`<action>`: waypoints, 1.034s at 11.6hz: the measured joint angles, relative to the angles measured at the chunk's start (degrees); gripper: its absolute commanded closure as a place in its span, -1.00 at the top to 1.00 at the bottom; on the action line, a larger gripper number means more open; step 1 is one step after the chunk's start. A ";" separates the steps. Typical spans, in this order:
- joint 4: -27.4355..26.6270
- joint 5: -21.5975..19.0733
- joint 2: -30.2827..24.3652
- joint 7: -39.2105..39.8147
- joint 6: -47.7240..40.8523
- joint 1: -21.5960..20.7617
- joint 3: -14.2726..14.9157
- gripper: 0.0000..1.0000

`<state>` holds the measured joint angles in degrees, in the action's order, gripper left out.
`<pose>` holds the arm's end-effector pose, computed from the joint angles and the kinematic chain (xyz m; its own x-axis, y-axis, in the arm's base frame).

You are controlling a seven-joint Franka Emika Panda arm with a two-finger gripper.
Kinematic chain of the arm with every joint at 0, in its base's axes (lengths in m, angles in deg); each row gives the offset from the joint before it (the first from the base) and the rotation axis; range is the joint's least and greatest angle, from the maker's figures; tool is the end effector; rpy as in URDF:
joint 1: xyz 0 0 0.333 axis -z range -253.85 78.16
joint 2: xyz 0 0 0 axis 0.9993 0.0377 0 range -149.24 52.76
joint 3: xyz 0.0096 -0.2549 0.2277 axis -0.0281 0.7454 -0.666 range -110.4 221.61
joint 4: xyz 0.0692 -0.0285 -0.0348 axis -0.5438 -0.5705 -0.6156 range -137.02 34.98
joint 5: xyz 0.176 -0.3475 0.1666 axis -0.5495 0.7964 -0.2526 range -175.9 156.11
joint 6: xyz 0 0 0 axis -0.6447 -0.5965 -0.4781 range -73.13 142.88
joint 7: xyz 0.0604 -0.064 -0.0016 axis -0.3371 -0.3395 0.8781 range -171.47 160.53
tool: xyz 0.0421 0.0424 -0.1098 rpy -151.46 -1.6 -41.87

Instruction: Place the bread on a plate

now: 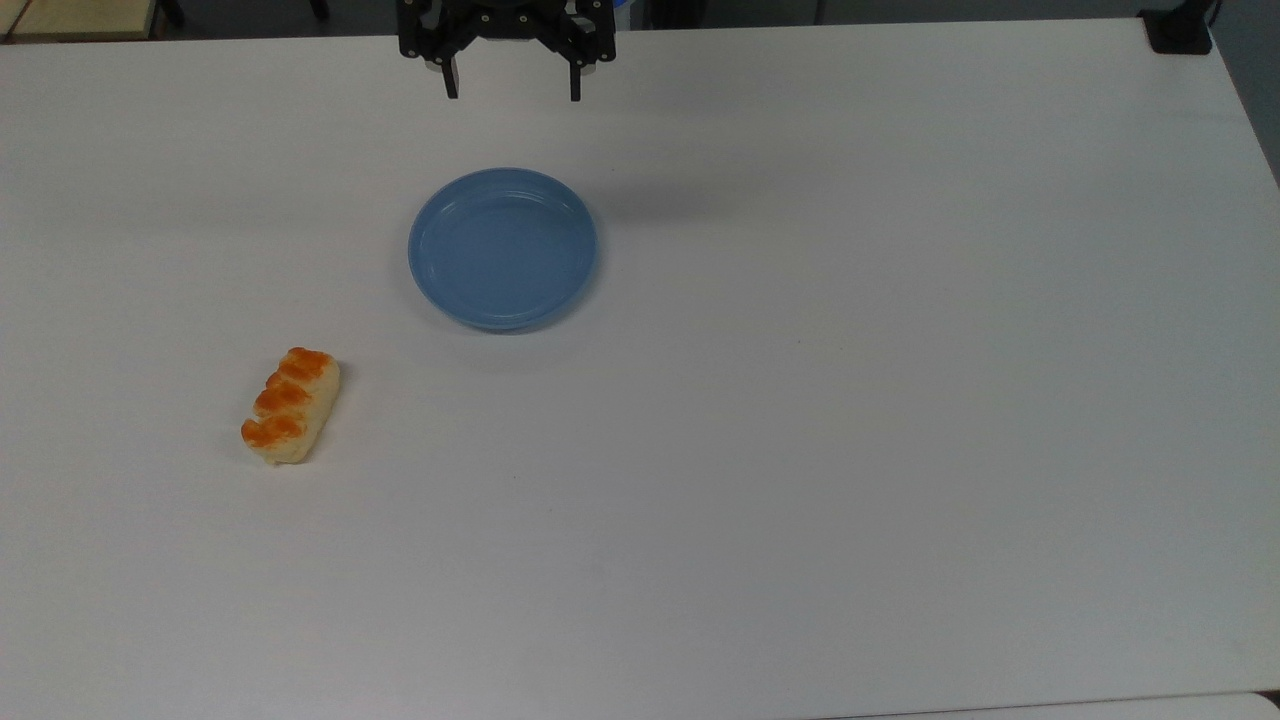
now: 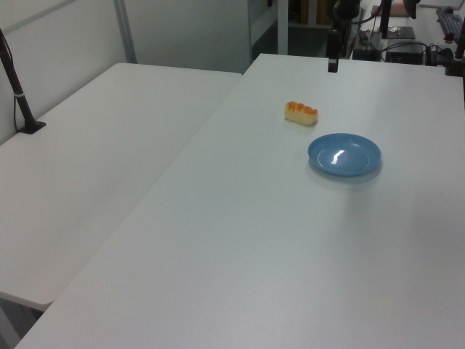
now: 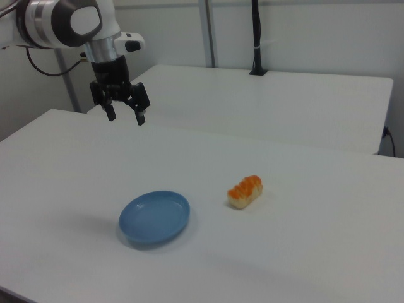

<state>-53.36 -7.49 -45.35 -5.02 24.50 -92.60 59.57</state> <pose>0.6120 0.0046 0.5919 0.9994 0.0267 0.0240 0.0256 -0.9986 0.0455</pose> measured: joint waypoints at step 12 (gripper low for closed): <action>1.15 0.00 13.31 0.22 20.97 8.09 1.62 1.00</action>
<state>-52.21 -7.49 -32.04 -4.80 45.47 -84.51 61.19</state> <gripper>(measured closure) 0.000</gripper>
